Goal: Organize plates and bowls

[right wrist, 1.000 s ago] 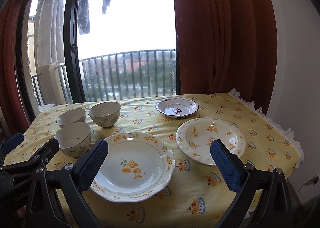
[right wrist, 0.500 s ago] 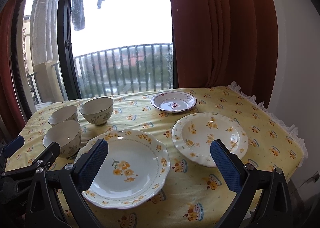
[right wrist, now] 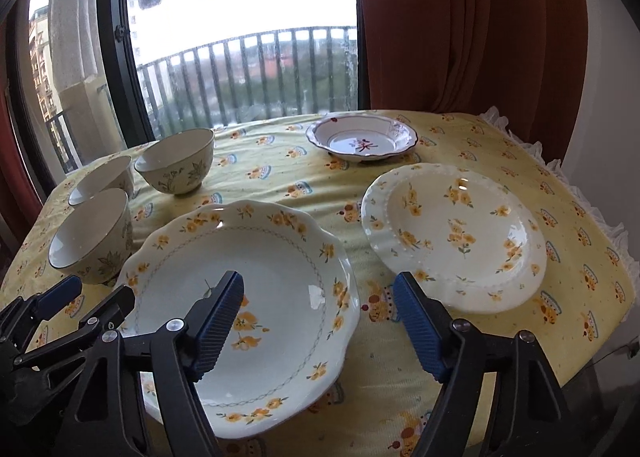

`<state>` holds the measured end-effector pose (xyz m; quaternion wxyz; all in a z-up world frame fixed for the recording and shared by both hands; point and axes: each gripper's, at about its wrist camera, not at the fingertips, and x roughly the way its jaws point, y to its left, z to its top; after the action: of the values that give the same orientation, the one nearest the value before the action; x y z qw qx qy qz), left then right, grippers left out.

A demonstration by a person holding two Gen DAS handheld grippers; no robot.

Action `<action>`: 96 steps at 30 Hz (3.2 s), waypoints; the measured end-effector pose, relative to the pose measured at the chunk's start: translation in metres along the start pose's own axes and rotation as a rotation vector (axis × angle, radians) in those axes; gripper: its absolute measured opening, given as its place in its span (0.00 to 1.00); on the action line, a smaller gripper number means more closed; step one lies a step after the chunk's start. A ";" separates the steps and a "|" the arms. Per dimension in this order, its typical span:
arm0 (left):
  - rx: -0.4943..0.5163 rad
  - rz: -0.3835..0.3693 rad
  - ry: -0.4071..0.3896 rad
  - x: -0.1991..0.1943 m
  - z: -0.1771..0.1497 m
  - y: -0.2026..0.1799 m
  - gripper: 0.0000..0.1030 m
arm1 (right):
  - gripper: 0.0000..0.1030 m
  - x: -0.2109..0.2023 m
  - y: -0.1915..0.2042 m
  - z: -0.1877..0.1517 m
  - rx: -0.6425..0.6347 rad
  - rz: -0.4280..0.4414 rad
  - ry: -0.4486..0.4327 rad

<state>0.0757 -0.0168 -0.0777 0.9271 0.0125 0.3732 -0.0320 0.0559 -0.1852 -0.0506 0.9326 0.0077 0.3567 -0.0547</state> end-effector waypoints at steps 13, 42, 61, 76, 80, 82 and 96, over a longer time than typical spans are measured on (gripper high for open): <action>0.036 0.014 0.107 0.039 0.004 -0.013 0.63 | 0.64 0.053 0.002 -0.003 -0.026 0.012 0.142; 0.076 0.023 0.139 0.062 0.018 -0.021 0.63 | 0.50 0.078 -0.005 0.005 -0.040 -0.062 0.205; 0.074 0.020 0.107 0.029 0.012 -0.017 0.97 | 0.83 0.038 -0.003 0.007 -0.005 -0.018 0.117; 0.089 0.000 -0.007 -0.008 0.021 -0.040 1.00 | 0.83 -0.002 -0.017 0.015 -0.007 0.023 0.032; 0.102 0.008 -0.004 -0.009 0.027 -0.053 0.98 | 0.83 -0.006 -0.026 0.022 -0.026 -0.019 0.023; 0.106 -0.007 0.000 -0.009 0.030 -0.060 0.96 | 0.83 -0.008 -0.033 0.027 -0.035 -0.030 0.010; 0.190 -0.127 0.020 0.010 0.058 -0.111 0.69 | 0.83 0.004 -0.087 0.052 -0.083 -0.023 0.009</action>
<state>0.1151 -0.1312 -0.0431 0.9141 0.0768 0.3778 -0.1255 0.0836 -0.2747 -0.0124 0.9299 -0.0347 0.3627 -0.0505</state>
